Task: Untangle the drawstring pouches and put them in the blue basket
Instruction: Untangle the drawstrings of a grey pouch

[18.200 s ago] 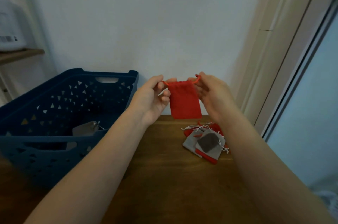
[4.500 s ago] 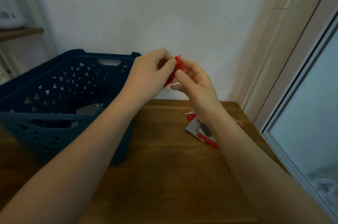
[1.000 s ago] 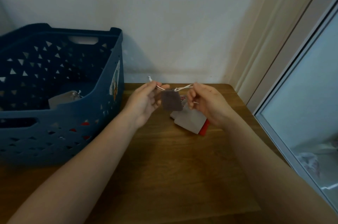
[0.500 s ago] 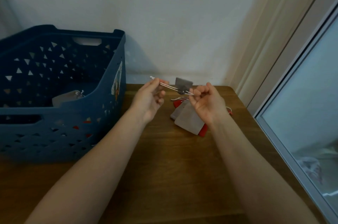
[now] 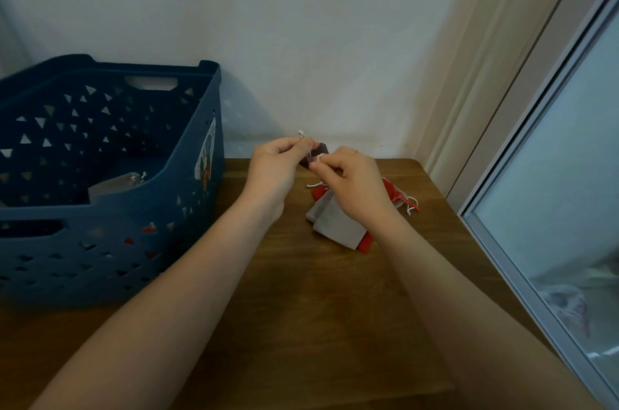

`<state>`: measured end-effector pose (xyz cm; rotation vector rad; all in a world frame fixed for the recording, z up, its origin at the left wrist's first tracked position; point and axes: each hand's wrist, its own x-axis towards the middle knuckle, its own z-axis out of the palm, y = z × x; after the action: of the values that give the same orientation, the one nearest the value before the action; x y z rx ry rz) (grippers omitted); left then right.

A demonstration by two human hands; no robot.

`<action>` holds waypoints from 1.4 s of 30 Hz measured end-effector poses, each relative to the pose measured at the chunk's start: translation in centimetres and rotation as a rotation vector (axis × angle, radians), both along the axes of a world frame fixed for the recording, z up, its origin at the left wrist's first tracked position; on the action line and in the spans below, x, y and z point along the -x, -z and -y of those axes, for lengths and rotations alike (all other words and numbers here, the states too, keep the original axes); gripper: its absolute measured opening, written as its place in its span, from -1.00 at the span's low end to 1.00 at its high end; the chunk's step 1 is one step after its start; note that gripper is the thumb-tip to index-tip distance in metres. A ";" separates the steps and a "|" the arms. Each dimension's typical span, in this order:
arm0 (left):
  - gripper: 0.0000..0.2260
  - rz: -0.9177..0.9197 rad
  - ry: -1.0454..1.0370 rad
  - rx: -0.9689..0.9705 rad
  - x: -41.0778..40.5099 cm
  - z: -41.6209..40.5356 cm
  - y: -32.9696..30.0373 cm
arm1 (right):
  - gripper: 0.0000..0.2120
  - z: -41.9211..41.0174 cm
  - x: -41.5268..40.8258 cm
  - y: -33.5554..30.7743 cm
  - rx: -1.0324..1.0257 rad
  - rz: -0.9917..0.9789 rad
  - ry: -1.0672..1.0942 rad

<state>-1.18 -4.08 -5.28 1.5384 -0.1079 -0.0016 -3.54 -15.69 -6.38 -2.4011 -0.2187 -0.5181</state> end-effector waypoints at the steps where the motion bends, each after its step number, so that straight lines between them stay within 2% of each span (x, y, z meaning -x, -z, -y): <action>1: -0.86 0.009 0.021 0.001 0.0 0.0 -0.1 | -0.83 0.0 -0.1 0.1 0.007 -0.017 -0.014; 5: -0.83 0.036 0.112 -0.024 0.3 0.0 -0.1 | -0.83 -0.1 -0.2 0.3 -0.147 -0.044 0.002; 10: -0.85 -0.009 0.169 0.061 0.6 -0.2 0.6 | -0.70 -0.4 -0.1 0.3 -0.647 -0.194 0.020; 14: -0.84 0.044 0.162 -0.066 0.4 -0.2 1.0 | -0.74 -0.5 0.3 0.7 -0.802 -0.199 0.093; 17: -0.88 0.070 0.190 -0.178 0.5 -0.1 1.0 | -0.80 -0.7 0.5 0.3 -0.979 -0.226 0.050; 23: -0.82 0.041 0.263 -0.229 0.7 -0.1 1.4 | -0.84 -0.6 0.9 -1.0 -0.942 -0.225 -0.047; 25: -0.83 0.047 0.236 -0.190 0.6 0.0 1.5 | -0.83 -0.5 0.7 -1.0 -0.941 -0.220 -0.021; 27: -0.83 -0.023 0.260 -0.118 0.6 -0.2 1.4 | -0.83 -0.4 0.4 -0.8 -0.950 -0.220 0.040; 31: -0.82 -0.272 0.415 0.476 0.5 -0.5 1.7 | -0.80 0.1 0.1 -0.2 -0.918 -0.214 0.158; 33: -0.81 -0.301 0.450 0.546 0.5 -0.6 2.0 | -0.80 0.2 0.0 -0.1 -0.876 -0.172 0.198; 35: -0.78 -0.244 0.445 0.384 0.4 -0.7 2.2 | -0.83 0.4 0.2 -0.3 -0.891 -0.168 0.226; 39: -0.76 0.021 0.272 -0.222 0.3 -0.6 1.8 | -0.76 0.4 0.8 -1.1 -0.978 -0.204 0.136; 42: -0.76 0.161 0.230 -0.351 0.0 -0.5 2.0 | -0.69 0.0 1.2 -1.8 -0.947 -0.176 0.056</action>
<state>-1.15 -3.58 -7.30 1.8672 -0.4313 -0.0829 -4.79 -15.68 -4.57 -1.5108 0.1522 -0.3212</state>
